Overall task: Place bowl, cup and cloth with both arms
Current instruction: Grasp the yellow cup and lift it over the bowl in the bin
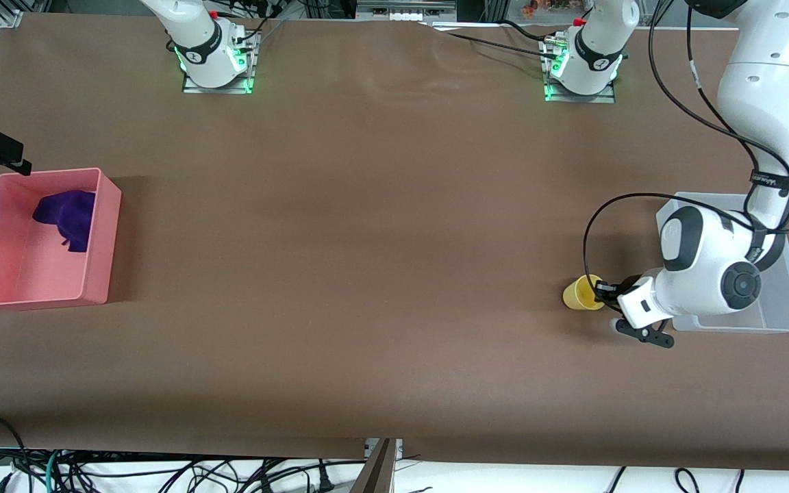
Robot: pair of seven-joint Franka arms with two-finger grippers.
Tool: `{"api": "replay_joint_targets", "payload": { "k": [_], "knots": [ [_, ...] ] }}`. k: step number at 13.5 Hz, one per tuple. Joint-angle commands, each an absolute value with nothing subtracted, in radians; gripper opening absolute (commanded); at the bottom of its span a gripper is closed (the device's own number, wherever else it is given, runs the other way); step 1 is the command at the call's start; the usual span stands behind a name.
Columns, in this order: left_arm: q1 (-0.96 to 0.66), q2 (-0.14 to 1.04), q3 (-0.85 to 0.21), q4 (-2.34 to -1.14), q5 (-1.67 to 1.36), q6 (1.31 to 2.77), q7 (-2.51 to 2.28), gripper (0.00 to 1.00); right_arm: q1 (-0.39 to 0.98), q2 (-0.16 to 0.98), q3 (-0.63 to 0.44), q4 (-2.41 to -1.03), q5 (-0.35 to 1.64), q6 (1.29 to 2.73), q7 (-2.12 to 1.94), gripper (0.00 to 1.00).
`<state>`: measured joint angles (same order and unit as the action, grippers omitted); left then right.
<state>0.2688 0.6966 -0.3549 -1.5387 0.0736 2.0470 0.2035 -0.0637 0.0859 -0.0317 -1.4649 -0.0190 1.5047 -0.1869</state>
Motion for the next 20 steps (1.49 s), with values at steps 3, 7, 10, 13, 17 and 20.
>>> {"api": "replay_joint_targets", "payload": {
  "k": [3,7,10,13,17,20],
  "knots": [
    [0.314,0.491,-0.334,-1.486,0.226,1.748,0.360,0.00,-0.069,0.069,-0.025,-1.477,-0.021,1.462,-0.101,1.00],
    [0.492,0.442,-0.337,-1.505,0.379,1.738,0.737,0.00,-0.069,0.077,-0.028,-1.480,-0.037,1.470,-0.107,1.00],
    [0.629,0.443,-0.339,-1.630,0.382,1.909,0.839,0.00,-0.069,0.084,-0.028,-1.477,-0.037,1.473,-0.112,1.00],
    [0.707,0.468,-0.342,-1.742,0.368,2.113,0.868,0.00,-0.066,0.100,-0.028,-1.473,-0.035,1.474,-0.112,1.00],
    [0.719,0.503,-0.342,-1.773,0.308,2.137,0.868,0.00,-0.064,0.109,-0.021,-1.460,-0.035,1.474,-0.112,1.00],
    [0.719,0.520,-0.344,-1.766,0.308,2.141,0.871,0.63,-0.064,0.110,-0.021,-1.460,-0.035,1.476,-0.112,1.00]
  ]
}}
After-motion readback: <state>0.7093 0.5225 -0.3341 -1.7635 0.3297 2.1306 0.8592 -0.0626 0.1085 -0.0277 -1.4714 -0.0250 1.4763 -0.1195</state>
